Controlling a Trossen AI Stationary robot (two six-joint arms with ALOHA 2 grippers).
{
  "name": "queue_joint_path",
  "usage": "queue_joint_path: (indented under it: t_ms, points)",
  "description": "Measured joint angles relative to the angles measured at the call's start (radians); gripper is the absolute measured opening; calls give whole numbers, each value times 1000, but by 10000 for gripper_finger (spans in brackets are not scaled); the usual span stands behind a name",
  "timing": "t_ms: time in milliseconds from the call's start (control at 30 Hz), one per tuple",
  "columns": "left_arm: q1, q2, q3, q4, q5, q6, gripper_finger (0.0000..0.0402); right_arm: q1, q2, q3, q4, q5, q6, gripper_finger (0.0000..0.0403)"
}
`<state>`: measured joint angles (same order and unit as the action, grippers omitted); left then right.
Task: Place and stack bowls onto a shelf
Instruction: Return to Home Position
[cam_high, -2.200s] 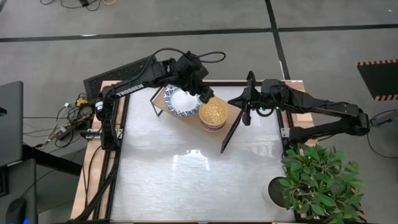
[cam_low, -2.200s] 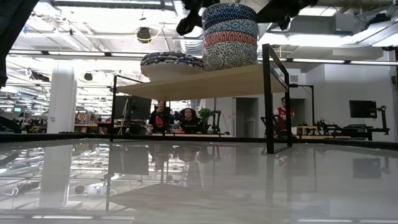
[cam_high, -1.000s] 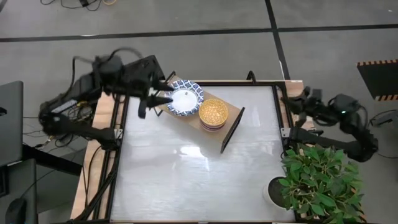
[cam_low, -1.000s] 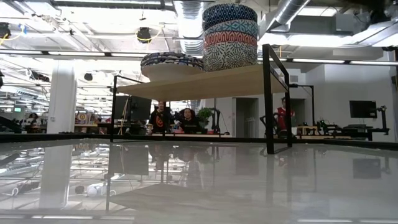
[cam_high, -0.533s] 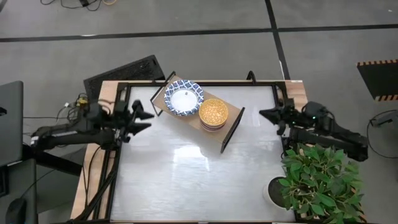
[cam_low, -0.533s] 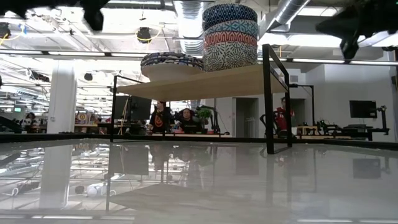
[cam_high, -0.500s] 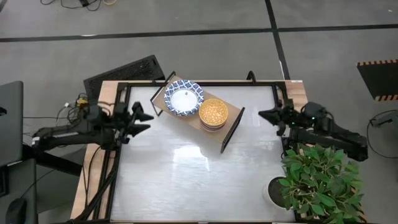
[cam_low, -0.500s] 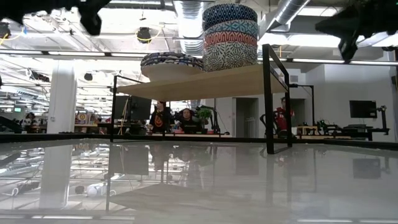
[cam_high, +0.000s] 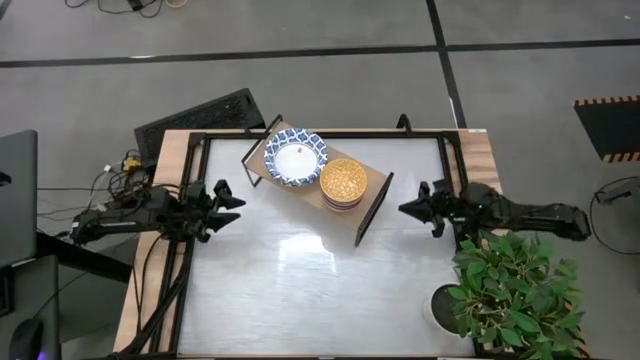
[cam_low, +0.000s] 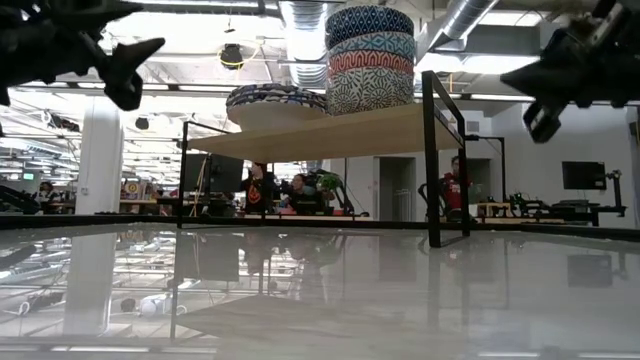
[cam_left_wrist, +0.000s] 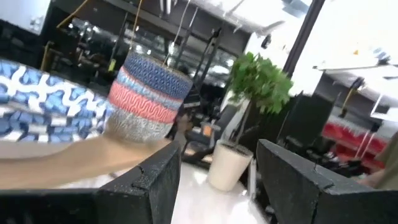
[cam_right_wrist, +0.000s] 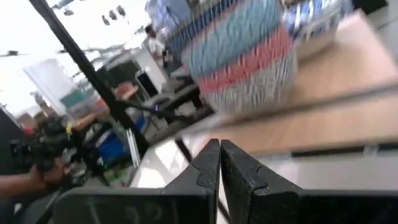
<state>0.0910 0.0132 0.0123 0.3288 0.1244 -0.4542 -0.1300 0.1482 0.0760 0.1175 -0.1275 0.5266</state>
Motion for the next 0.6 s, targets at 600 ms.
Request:
queue_joint_path:
  t_ms: [600]
  points:
    - [-9,-1,0,-86,134,27,197,89,1,-68,-32,219,-117,43]
